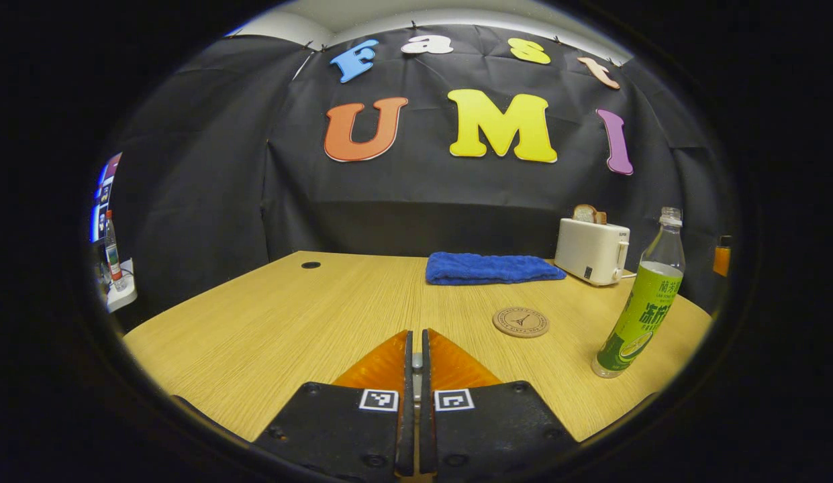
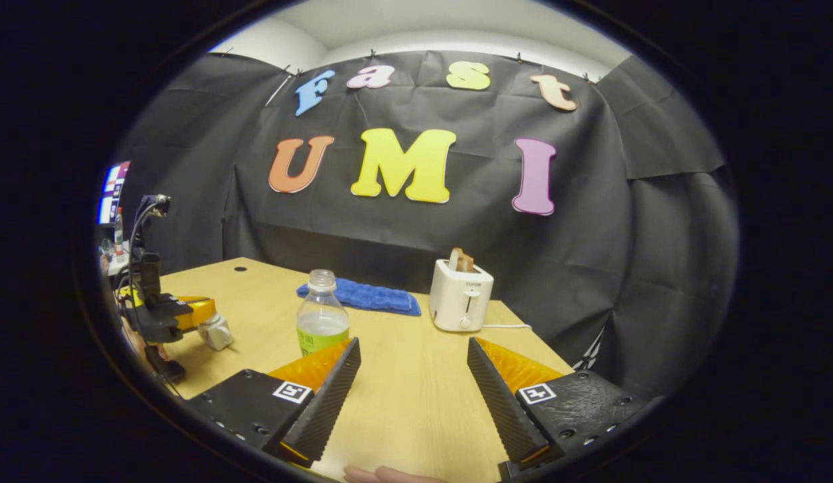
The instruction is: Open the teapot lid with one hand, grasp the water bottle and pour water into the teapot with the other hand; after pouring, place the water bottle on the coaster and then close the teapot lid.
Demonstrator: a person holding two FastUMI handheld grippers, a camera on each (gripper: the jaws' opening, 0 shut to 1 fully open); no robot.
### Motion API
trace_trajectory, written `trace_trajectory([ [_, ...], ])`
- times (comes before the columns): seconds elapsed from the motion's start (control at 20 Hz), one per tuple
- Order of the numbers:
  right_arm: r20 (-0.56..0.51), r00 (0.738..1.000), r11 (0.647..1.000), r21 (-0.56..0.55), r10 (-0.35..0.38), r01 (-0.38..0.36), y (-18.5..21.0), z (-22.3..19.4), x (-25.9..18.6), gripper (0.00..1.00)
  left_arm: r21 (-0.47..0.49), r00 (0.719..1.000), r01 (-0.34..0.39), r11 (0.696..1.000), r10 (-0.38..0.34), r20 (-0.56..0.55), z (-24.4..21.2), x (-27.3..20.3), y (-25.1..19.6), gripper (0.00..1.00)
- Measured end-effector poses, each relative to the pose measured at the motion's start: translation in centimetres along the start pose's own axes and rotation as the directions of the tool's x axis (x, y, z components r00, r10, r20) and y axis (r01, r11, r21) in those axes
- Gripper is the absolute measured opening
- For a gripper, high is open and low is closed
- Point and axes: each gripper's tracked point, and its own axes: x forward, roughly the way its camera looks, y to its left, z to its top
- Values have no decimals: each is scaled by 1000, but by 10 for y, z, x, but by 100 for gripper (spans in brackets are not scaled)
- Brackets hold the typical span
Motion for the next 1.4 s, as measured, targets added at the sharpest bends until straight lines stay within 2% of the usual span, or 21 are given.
trace_trajectory([
  [0.3,-14,999,999,-3,45,-45,24,-12,7,98,-10,998,-5,1000,6,69,34,-19,3,4],
  [0.35,-14,997,998,2,70,-70,33,-15,6,94,-21,997,5,1000,-3,75,37,-24,2,4],
  [0.45,-18,995,995,12,100,-100,48,-21,7,96,-31,990,82,996,-78,116,51,-35,-13,4],
  [0.65,-6,988,988,3,157,-157,84,-32,10,96,-18,991,66,998,-63,117,65,-54,-6,4],
  [1.0,0,990,971,194,144,-141,106,-45,47,96,-45,992,65,997,-60,113,99,-100,5,4],
  [1.15,-23,995,977,193,94,-88,102,-50,72,95,-50,989,83,995,-77,123,106,-113,10,4],
  [1.2,-32,996,979,186,87,-79,104,-53,78,93,-52,990,88,995,-82,115,105,-116,11,4],
  [1.3,-28,997,983,167,78,-73,109,-49,87,95,-39,990,95,995,-91,111,105,-117,15,4],
  [1.4,-24,997,986,154,73,-69,111,-45,94,87,-35,991,94,995,-90,100,103,-117,22,4],
])
